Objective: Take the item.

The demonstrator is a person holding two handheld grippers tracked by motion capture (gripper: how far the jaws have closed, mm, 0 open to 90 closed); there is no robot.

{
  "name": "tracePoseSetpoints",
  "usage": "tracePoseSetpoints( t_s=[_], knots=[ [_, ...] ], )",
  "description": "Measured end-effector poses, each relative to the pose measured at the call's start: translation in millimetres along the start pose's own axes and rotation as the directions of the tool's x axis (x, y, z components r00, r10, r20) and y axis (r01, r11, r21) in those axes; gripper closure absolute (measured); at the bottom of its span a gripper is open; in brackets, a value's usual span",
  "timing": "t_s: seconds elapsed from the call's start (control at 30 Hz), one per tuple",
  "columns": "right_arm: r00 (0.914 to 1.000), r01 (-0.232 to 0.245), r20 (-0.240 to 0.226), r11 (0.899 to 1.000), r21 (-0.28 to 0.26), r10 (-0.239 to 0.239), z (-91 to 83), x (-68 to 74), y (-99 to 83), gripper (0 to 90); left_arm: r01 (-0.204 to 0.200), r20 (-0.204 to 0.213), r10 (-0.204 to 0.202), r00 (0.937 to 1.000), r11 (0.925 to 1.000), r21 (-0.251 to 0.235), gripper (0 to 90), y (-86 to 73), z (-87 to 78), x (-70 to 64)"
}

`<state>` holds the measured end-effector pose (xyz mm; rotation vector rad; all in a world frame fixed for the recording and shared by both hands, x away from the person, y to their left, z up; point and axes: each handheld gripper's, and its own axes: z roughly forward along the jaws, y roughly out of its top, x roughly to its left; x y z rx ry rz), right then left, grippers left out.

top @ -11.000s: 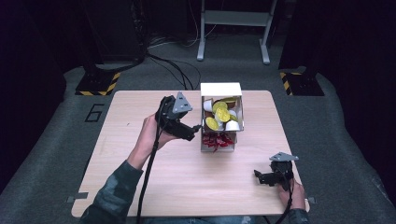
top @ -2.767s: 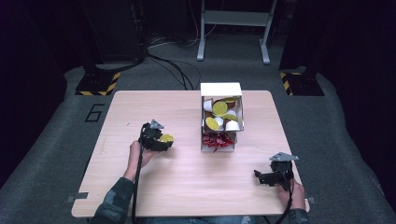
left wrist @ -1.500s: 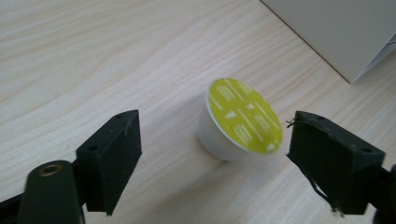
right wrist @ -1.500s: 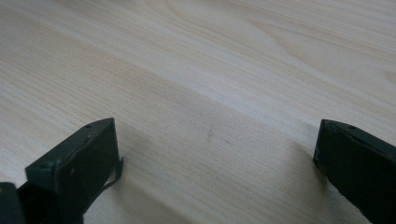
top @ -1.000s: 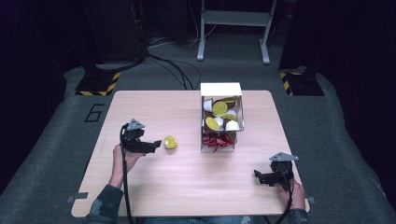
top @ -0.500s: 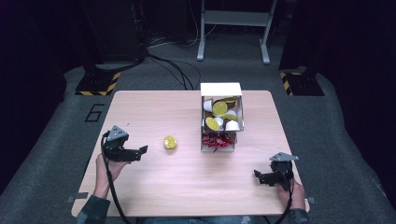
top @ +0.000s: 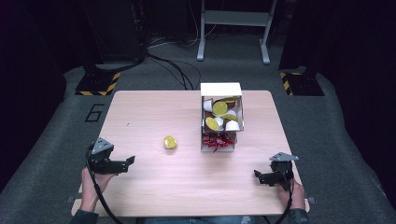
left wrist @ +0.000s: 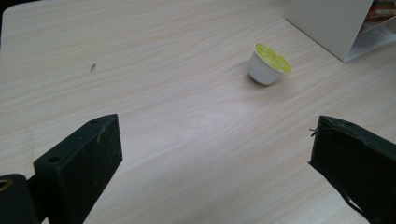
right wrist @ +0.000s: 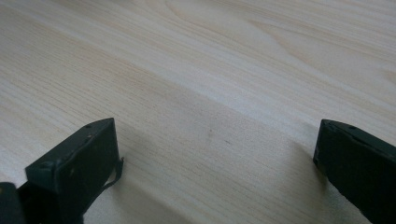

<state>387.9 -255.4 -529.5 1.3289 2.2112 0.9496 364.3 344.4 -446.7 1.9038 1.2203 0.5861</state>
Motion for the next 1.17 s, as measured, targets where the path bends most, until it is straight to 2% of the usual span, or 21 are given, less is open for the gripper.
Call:
tracePoseSetpoints(
  t_s=[0.2,0.3,0.37,0.43,0.57,0.7,0.9,1.07,1.17],
  knots=[
    [1.0000,0.000,0.000,1.000,0.000,0.000,0.0,0.0,0.0,0.0,0.027,-0.015,-0.027,0.9995,0.9995,0.016,0.5,-17.8,-3.7,6.7],
    [1.0000,0.000,0.000,1.000,0.000,0.000,0.0,0.0,0.0,0.0,0.037,-0.037,-0.036,0.9987,0.9987,0.034,0.3,-28.4,-3.5,10.1],
    [1.0000,0.000,0.000,1.000,0.000,0.000,0.0,0.0,0.0,0.0,0.049,-0.038,-0.047,0.9981,0.9973,0.054,0.3,-36.3,-1.9,13.5],
    [1.0000,0.000,0.000,1.000,0.000,0.000,0.0,0.0,0.0,0.0,0.056,-0.066,-0.051,0.9965,0.9959,0.070,0.3,-44.7,1.3,16.3],
    [1.0000,0.000,0.000,1.000,0.000,0.000,0.0,0.0,0.0,0.0,0.082,-0.083,-0.073,0.9938,0.9906,0.109,0.2,-60.3,8.3,26.4],
    [1.0000,0.000,0.000,1.000,0.000,0.000,0.0,0.0,0.0,0.0,0.099,-0.107,-0.086,0.9905,0.9871,0.125,0.2,-73.3,16.3,33.7],
    [1.0000,0.000,0.000,1.000,0.000,0.000,0.0,0.0,0.0,0.0,0.111,-0.114,-0.096,0.9888,0.9843,0.137,0.1,-83.1,21.8,37.1],
    [1.0000,0.000,0.000,1.000,0.000,0.000,0.0,0.0,0.0,0.0,0.110,-0.128,-0.096,0.9872,0.9878,0.110,0.0,-87.0,23.6,36.5],
    [1.0000,0.002,0.000,1.000,-0.001,-0.002,0.0,-0.1,0.0,0.0,0.088,-0.146,-0.070,0.9869,0.9888,0.121,0.0,-87.0,25.3,34.5]
  ],
)
